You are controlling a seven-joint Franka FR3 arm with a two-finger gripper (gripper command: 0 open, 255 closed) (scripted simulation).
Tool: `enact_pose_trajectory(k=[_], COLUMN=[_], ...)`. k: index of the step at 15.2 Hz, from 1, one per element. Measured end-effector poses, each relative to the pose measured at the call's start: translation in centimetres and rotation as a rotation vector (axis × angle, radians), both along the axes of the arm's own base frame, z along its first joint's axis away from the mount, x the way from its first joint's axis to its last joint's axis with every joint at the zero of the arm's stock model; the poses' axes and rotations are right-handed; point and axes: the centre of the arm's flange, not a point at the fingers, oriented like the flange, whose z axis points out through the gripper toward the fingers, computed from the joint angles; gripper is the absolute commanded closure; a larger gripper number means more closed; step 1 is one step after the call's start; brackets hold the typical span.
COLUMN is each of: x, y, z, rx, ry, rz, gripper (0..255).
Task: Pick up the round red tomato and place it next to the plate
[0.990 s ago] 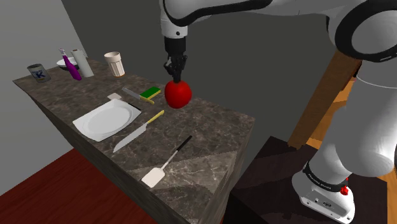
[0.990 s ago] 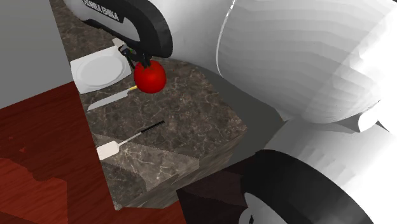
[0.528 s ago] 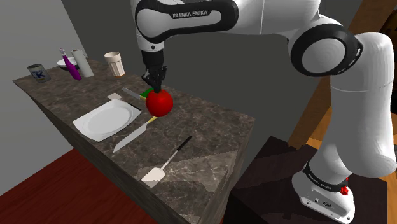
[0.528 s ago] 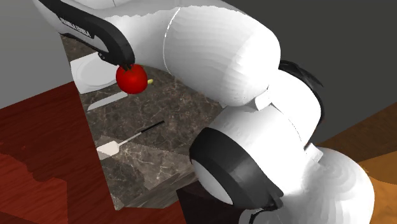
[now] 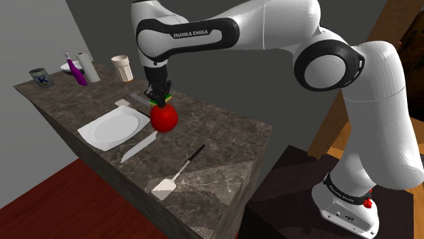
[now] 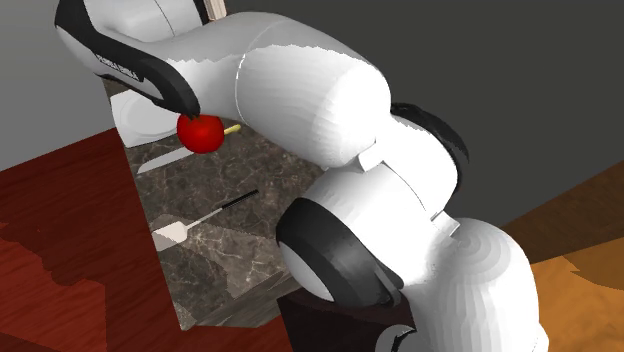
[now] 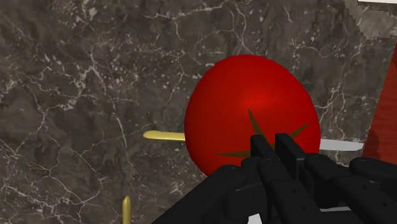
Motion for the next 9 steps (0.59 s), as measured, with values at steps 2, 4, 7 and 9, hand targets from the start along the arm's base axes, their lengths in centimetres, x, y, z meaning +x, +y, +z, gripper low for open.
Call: enact_pose_trajectory(k=[2, 4, 7, 9], x=[0.0, 0.1, 0.0, 0.2], y=[0.2, 0.2, 0.1, 0.2], z=[-1.0, -2.0, -3.7, -4.7], rx=[0.0, 0.0, 0.0, 0.0], ry=[0.0, 0.0, 0.0, 0.0], rz=[0.0, 0.0, 0.0, 0.0], gripper=[255, 255, 255, 255])
